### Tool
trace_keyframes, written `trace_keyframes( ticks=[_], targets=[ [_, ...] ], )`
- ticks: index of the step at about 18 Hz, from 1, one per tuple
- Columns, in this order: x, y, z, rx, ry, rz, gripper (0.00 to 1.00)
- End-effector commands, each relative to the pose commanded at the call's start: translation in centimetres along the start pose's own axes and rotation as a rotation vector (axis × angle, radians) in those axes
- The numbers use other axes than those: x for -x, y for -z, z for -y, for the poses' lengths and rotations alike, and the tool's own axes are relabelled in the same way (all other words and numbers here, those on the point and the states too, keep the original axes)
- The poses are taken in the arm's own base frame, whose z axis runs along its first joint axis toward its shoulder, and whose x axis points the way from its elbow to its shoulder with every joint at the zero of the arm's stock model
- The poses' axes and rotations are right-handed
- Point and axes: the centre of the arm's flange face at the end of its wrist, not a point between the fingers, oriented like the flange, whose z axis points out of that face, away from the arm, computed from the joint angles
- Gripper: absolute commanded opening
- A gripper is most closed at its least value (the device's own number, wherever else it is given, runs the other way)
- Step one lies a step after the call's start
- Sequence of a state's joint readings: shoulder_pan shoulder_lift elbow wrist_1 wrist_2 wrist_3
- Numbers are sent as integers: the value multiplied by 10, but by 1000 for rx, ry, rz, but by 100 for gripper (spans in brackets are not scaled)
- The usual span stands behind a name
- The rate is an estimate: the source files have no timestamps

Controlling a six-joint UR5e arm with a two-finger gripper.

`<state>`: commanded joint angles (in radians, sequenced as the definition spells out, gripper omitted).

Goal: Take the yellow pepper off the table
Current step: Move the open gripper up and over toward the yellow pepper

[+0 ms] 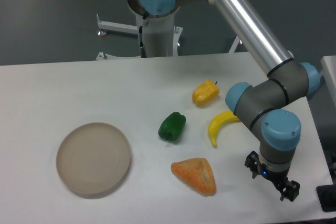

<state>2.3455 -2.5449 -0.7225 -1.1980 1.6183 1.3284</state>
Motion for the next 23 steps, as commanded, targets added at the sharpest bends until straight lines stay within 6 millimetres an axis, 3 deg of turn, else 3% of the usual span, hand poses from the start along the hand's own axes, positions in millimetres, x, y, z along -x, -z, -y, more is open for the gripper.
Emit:
trace_keyframes(
  ticks=[4,6,10,17,23],
  targets=[
    [-5,5,4,-1,-6,-3,100],
    [-14,14,16,-1,-23,-7,100],
    [-39,35,3,42,-24,-38,100],
    [-105,75,-29,80,-37,-177,100],
    [-186,92,-59,201,-109,-268,100]
  ],
)
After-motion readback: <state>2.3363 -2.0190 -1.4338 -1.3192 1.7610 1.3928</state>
